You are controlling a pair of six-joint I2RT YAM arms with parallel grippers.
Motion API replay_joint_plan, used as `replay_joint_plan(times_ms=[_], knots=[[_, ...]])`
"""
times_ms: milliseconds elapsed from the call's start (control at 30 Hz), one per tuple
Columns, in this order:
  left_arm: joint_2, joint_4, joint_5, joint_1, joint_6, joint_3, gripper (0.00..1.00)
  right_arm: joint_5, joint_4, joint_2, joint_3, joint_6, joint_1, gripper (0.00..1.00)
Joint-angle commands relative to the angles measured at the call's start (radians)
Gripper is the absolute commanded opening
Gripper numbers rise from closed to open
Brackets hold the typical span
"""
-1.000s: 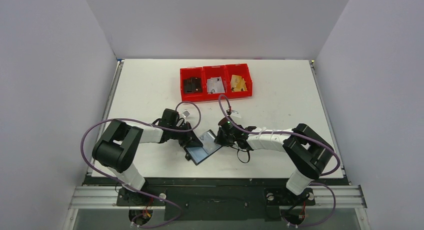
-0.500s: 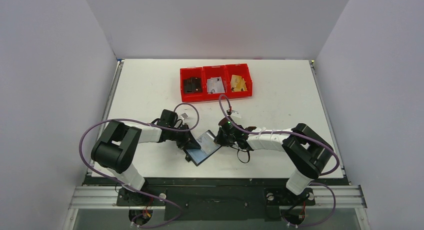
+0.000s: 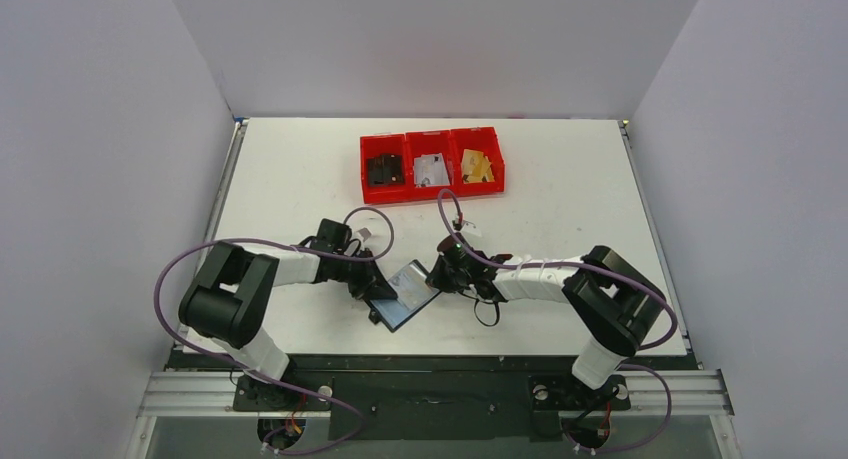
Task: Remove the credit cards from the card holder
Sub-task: Remove the credit card from the card holder.
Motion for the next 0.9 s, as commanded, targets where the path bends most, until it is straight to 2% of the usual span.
replay_joint_plan(times_ms=[0,500,867], knots=[[-0.039,-0.171,-0.094,0.039,0.086,-0.001,0.00,0.046,-0.232,0.102,-0.085,-0.036,-0.010,0.00],[-0.069,-0.186,-0.078,0.053,0.083,-0.012,0.02,0.040,-0.208,0.114,-0.094,-0.029,-0.011,0.00],[-0.117,-0.230,-0.101,0.063,0.096,-0.010,0.00,0.039,-0.202,0.122,-0.092,-0.030,-0.011,0.00]])
